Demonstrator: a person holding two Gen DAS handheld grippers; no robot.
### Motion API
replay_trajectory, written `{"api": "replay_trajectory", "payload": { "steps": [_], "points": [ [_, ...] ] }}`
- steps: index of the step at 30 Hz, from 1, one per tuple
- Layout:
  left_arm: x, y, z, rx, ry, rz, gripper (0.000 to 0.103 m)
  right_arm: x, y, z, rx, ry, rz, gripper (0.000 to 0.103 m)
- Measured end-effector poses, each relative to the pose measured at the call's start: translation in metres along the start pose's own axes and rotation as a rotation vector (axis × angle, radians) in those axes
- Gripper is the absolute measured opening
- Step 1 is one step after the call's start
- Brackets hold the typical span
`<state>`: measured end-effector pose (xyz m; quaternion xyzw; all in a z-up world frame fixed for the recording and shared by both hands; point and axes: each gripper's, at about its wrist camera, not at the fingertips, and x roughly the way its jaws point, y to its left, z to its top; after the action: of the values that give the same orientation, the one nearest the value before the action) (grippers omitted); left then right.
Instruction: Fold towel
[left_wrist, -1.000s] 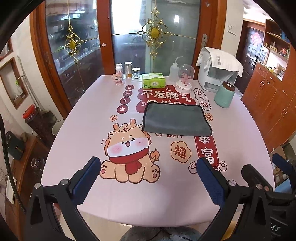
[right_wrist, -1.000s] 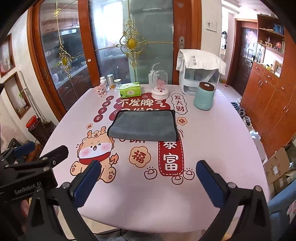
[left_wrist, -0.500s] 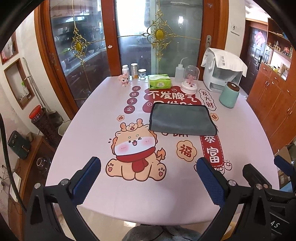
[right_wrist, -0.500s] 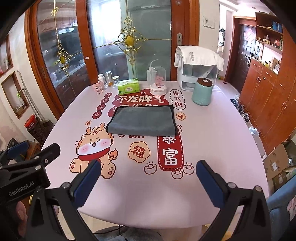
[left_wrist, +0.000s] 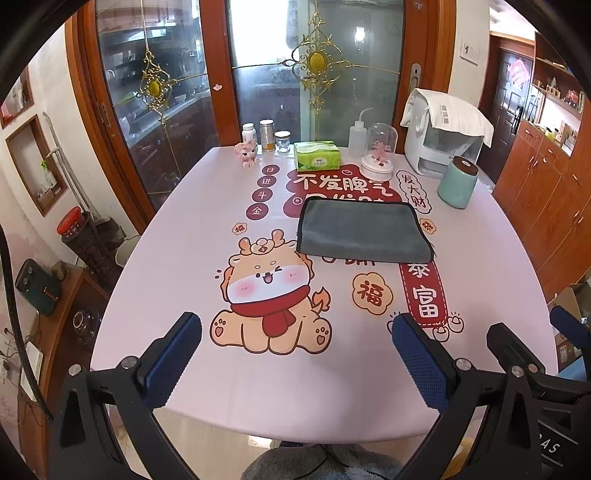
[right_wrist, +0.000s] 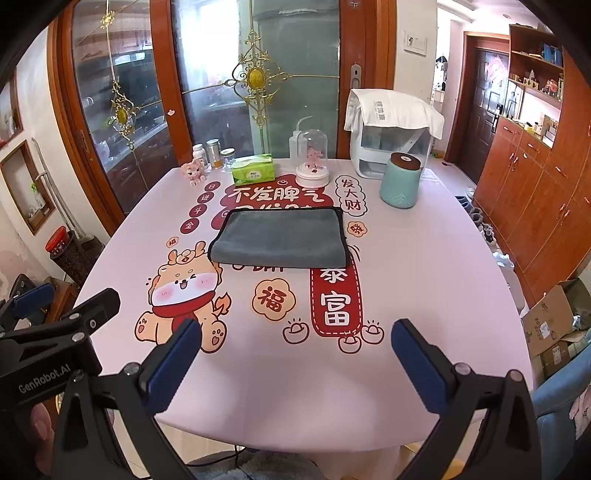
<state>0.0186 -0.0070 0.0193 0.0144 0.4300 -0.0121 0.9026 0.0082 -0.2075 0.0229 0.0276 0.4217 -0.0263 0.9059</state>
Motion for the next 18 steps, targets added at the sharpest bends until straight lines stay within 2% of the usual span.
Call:
{"api": "replay_trajectory", "payload": {
  "steps": [18],
  "points": [
    [-0.0005, 0.0055, -0.0065, 0.006, 0.009, 0.000, 0.103, -0.0004, 0.0007, -0.0002, -0.001, 0.000, -0.001, 0.103]
  ]
}}
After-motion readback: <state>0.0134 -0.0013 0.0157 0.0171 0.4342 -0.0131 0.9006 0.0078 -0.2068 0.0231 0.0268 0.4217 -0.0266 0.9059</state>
